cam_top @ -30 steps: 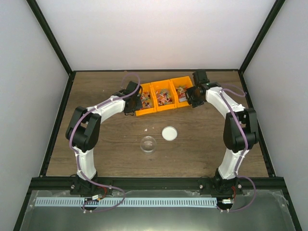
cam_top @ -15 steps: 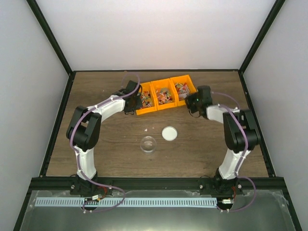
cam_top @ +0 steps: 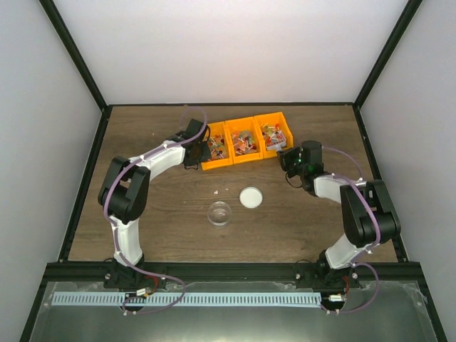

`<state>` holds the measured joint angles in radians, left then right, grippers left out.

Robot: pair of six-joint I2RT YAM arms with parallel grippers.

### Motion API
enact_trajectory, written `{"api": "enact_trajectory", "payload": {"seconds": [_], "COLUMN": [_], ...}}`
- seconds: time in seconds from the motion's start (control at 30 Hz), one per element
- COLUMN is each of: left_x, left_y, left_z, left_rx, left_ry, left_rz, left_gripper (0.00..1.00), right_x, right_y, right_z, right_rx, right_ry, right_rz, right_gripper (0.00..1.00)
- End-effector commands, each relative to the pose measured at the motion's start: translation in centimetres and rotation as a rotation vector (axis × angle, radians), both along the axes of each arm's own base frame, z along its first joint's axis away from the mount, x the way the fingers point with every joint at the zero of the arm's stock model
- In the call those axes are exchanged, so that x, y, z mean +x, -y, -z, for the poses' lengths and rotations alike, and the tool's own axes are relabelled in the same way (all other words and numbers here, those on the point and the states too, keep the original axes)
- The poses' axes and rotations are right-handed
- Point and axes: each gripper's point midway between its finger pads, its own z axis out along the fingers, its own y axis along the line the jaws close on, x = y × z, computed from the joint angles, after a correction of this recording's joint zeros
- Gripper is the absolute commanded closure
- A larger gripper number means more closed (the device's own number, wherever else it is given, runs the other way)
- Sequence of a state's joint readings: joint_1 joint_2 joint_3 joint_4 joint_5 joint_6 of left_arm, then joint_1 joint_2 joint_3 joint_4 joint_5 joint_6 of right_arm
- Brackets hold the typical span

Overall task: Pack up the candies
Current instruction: Scoop the fake candies from the storage box, then place the fake candies in the packing bottle.

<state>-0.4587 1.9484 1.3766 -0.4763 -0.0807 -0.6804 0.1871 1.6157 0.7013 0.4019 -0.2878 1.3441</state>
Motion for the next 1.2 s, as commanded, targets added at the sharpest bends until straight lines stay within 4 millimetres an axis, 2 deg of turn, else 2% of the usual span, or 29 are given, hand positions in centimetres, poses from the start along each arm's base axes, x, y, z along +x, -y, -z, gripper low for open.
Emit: {"api": "enact_trajectory", "payload": {"seconds": [0.0, 0.17, 0.3, 0.47, 0.6, 0.73, 0.93, 1.17], "left_x": [-2.8, -2.6, -2.6, -2.1, -1.7, -1.4, -0.9, -0.6], "left_y": [1.9, 2.1, 2.1, 1.7, 1.6, 1.4, 1.2, -1.4], "left_z": [3.4, 3.0, 2.5, 0.7, -1.0, -2.8, -5.3, -7.2], "left_rx": [-0.094, -0.1, -0.105, -0.081, -0.081, -0.083, -0.077, -0.08], "left_ry": [-0.165, -0.156, -0.148, -0.092, -0.05, -0.006, 0.055, 0.089], "left_rz": [0.008, 0.011, 0.015, 0.028, 0.033, 0.033, 0.045, 0.007], "left_gripper": [0.89, 0.81, 0.71, 0.61, 0.58, 0.56, 0.51, 0.5], "right_x": [-2.0, -2.7, -3.6, -4.9, -5.7, -6.3, -8.0, -11.8], "right_y": [-1.4, -0.7, -0.2, 1.5, 2.5, 2.3, 1.0, -0.6], "right_z": [-1.6, -2.1, -1.9, -2.3, -3.4, -4.5, -6.4, -7.2], "right_rx": [0.011, -0.039, -0.041, -0.032, -0.011, -0.024, -0.012, 0.023], "right_ry": [0.008, 0.008, 0.013, 0.055, 0.123, 0.183, 0.283, 0.353], "right_rz": [-0.078, -0.069, -0.066, -0.037, -0.036, -0.083, -0.185, -0.314], "right_gripper": [0.99, 0.99, 0.99, 0.99, 0.99, 0.99, 0.99, 0.99]}}
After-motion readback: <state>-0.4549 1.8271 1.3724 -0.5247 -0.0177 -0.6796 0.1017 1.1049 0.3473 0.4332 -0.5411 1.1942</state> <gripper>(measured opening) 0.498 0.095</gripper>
